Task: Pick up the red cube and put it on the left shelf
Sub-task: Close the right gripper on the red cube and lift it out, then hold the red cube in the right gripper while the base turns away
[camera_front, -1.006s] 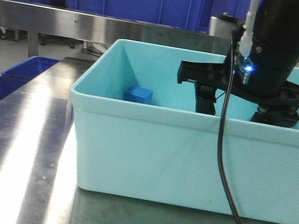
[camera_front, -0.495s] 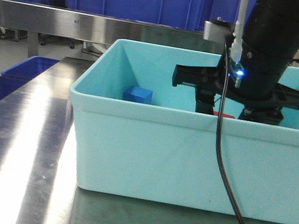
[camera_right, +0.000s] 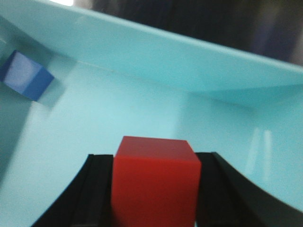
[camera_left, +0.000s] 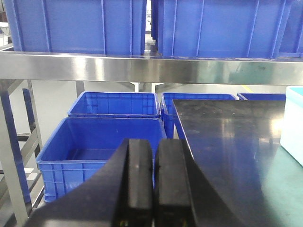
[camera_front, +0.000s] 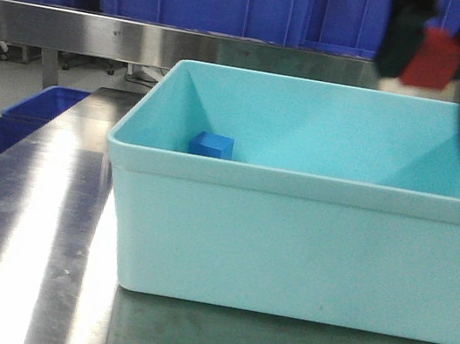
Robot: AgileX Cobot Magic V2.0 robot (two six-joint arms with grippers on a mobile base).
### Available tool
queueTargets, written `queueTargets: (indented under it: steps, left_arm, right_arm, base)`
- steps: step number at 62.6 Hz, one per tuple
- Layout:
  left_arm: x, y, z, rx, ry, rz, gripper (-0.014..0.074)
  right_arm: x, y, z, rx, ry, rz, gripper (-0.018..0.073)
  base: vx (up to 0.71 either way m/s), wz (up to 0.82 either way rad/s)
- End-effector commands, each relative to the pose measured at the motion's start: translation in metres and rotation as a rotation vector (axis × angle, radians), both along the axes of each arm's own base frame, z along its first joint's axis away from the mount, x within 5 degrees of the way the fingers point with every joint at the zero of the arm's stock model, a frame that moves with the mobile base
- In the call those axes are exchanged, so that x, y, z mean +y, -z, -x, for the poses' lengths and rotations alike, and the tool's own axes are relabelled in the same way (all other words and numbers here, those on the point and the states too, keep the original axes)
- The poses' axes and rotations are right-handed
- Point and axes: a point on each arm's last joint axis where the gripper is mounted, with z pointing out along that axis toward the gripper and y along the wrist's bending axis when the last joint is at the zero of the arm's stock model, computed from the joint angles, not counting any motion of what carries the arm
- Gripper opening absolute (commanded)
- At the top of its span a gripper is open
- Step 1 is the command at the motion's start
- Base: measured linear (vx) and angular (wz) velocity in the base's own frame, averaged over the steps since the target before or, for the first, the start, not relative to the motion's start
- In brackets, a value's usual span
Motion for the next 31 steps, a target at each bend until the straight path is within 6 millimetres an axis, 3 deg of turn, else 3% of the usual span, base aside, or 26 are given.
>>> queueTargets:
  steps: [1,19,31]
  left_arm:
    - [0.001,-0.001,0.0,-0.075,-0.005,0.016,0.0101]
    - [0.001,-0.001,0.0,-0.075,-0.005,0.016,0.0101]
    - [0.001,-0.001,0.0,-0.075,-0.005,0.016,0.0101]
  right_arm:
    - [-0.021,-0.033,0.021,-0.148,-0.012,0.033,0.013]
    - [-0.079,-0.024,0.075,-0.228,0.079,0.058,0.013]
    - [-0.096,-0.015,0.118,-0.369,0.056,0.013,0.013]
  base:
    - [0.0,0.0]
    - [0.0,0.0]
    - [0.0,0.0]
